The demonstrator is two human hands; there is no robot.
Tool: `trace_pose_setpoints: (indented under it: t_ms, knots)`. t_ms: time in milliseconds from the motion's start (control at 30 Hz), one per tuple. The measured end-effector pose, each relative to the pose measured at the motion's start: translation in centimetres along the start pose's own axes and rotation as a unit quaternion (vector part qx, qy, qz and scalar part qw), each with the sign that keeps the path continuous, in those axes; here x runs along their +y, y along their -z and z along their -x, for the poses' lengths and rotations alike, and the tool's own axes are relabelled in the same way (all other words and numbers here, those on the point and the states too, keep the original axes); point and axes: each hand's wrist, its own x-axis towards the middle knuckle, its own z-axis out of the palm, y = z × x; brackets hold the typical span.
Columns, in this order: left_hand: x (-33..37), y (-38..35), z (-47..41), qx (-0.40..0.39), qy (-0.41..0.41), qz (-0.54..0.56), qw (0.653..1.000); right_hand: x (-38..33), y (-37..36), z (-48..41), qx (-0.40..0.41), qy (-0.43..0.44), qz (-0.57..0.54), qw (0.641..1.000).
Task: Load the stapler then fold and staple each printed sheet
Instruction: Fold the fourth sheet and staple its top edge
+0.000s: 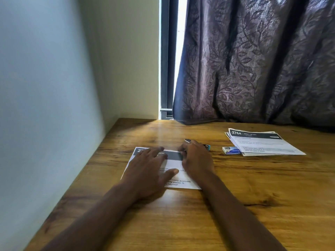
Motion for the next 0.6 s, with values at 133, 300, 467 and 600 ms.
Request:
trace_pose_setpoints:
  t_ms: [133, 300, 467, 600]
  knots:
    - [-0.3, -0.2, 0.5, -0.059, -0.001, 0.029, 0.998, -0.1, -0.1, -0.1, 0.009, -0.008, 0.025, 1.000]
    - [-0.3, -0.5, 0.2, -0.097, 0.003, -0.004, 0.995, -0.3, 0.1, -0.2, 0.000, -0.006, 0.050, 0.999]
    - [1.2, -0.5, -0.1, -0.123, 0.042, 0.002, 0.992, -0.4, 0.2, 0.0, 0.010, -0.041, 0.026, 0.999]
    - [2.4, -0.5, -0.5, -0.130, 0.072, 0.005, 0.989, -0.7, 0.2, 0.1, 0.017, -0.050, 0.026, 0.998]
